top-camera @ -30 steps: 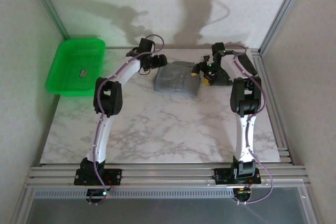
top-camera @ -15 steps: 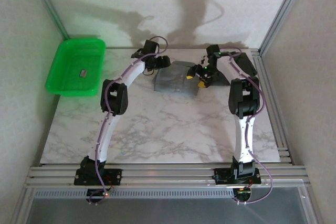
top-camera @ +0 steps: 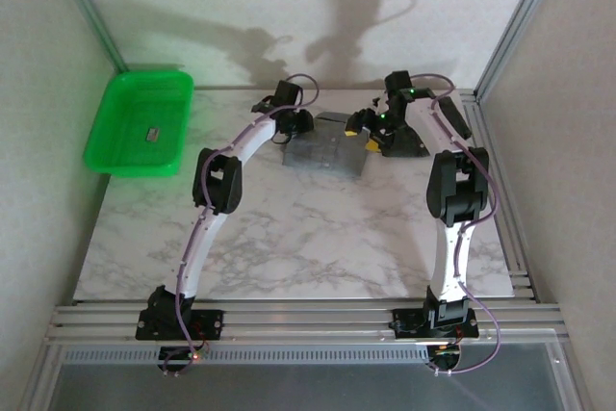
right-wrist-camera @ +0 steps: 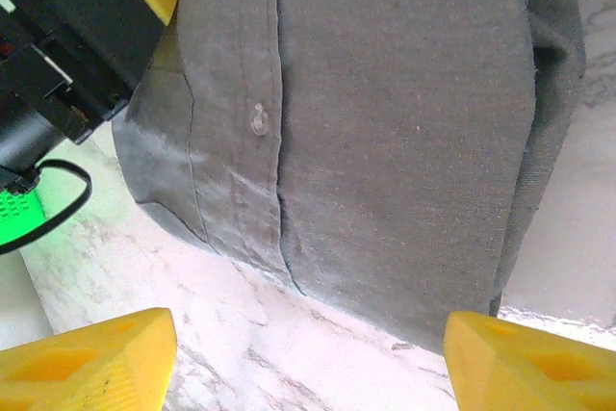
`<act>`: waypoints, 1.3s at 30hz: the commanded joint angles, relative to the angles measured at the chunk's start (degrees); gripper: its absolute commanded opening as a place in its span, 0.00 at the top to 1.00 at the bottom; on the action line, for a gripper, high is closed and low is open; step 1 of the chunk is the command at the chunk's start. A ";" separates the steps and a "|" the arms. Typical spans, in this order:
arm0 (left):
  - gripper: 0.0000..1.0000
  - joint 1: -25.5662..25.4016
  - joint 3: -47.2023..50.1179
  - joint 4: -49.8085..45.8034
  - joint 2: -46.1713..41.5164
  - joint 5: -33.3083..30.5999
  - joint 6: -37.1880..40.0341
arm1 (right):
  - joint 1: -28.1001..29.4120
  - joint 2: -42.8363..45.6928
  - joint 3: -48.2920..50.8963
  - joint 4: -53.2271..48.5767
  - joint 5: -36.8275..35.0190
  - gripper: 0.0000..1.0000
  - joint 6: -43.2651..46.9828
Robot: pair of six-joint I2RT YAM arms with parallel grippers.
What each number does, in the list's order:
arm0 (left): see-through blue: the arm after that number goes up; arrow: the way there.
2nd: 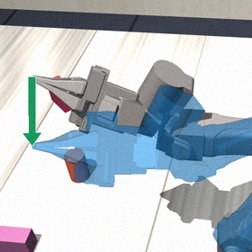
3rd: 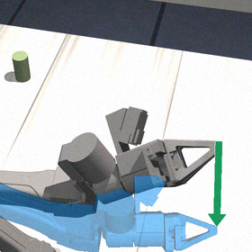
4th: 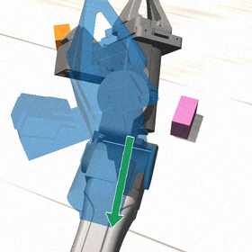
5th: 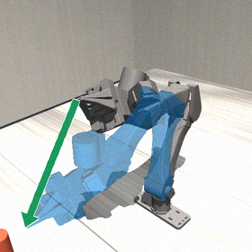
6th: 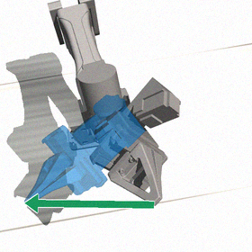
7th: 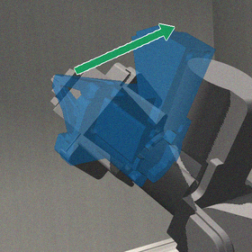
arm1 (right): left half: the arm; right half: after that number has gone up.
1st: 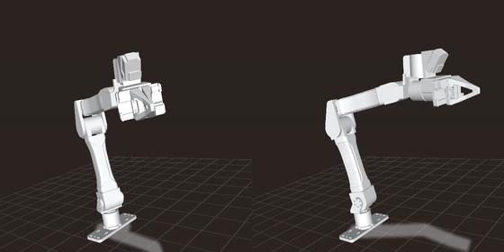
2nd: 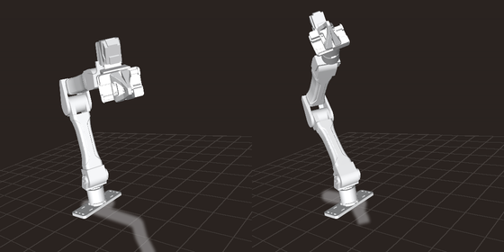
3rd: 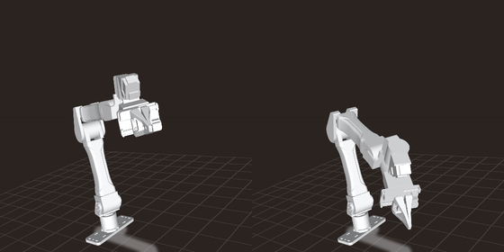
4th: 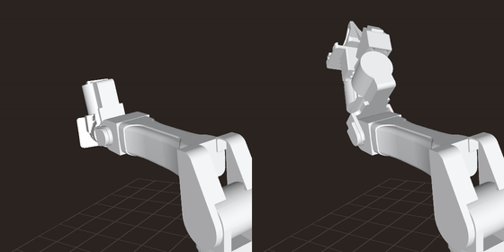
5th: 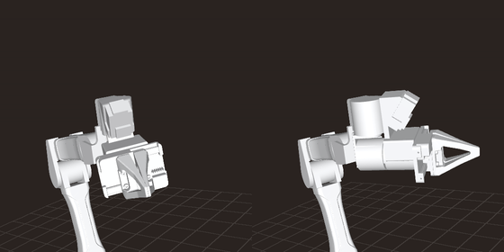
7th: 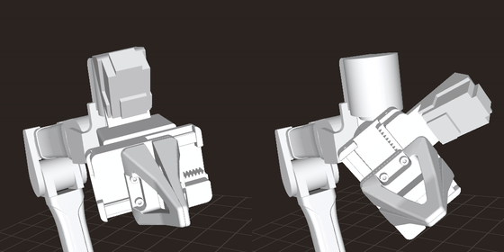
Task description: Fold and stack the long sleeve shirts
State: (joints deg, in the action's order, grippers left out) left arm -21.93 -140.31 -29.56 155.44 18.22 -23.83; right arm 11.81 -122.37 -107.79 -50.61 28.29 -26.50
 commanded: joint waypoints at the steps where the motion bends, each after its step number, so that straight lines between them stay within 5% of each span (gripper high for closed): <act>1: 0.90 -1.23 1.34 2.75 1.16 4.52 -1.91 | -0.69 2.98 3.70 -2.34 0.22 0.26 1.34; 3: 1.00 -0.89 1.30 3.74 -0.11 5.02 -2.50 | -1.16 4.56 6.30 -1.69 -0.01 0.26 1.24; 17: 1.00 2.33 14.93 1.51 -22.27 1.29 7.42 | -4.04 12.45 19.31 3.46 1.92 0.26 1.45; 30: 1.00 3.54 48.17 11.22 -37.67 0.06 3.79 | -4.05 11.69 19.19 3.17 4.43 0.26 2.12; 39: 1.00 3.91 60.35 9.48 -50.67 -0.26 4.03 | -3.83 10.84 18.89 4.51 7.16 0.24 2.16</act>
State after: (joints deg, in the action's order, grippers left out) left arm -18.52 -82.32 -20.60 109.30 18.35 -19.33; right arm 7.77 -110.89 -88.58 -45.98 33.41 -25.21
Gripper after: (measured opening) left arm 0.075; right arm 0.757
